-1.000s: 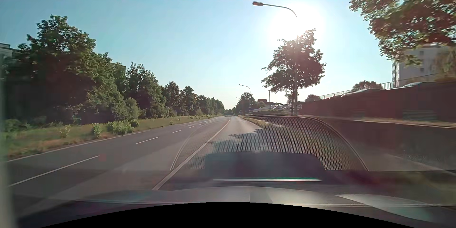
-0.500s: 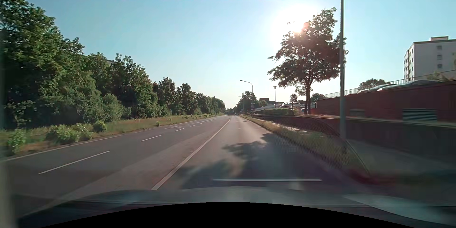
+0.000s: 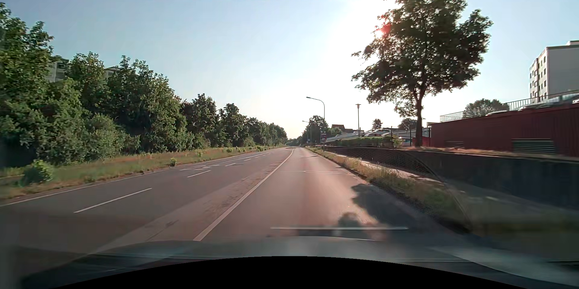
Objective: Follow the waypoints while adhering to traffic rules and regulations
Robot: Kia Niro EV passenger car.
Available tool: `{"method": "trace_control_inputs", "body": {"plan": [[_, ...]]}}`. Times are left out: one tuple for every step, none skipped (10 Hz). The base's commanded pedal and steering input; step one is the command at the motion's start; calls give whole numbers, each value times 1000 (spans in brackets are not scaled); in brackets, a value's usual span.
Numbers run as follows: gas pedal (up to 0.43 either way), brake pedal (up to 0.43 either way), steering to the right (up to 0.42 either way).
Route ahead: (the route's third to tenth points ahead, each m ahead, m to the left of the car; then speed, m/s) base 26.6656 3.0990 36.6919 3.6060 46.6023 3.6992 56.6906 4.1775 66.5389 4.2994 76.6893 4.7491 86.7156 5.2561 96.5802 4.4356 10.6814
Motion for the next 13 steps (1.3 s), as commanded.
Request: {"method": "trace_control_inputs", "body": {"plan": [[28,0,-6],[28,0,-6],[39,0,-6],[39,0,-6],[39,0,-6],[39,0,-6],[39,0,-6],[39,0,-6],[39,0,-6],[39,0,-6],[39,0,-5],[39,0,-5],[39,0,-5]]}}
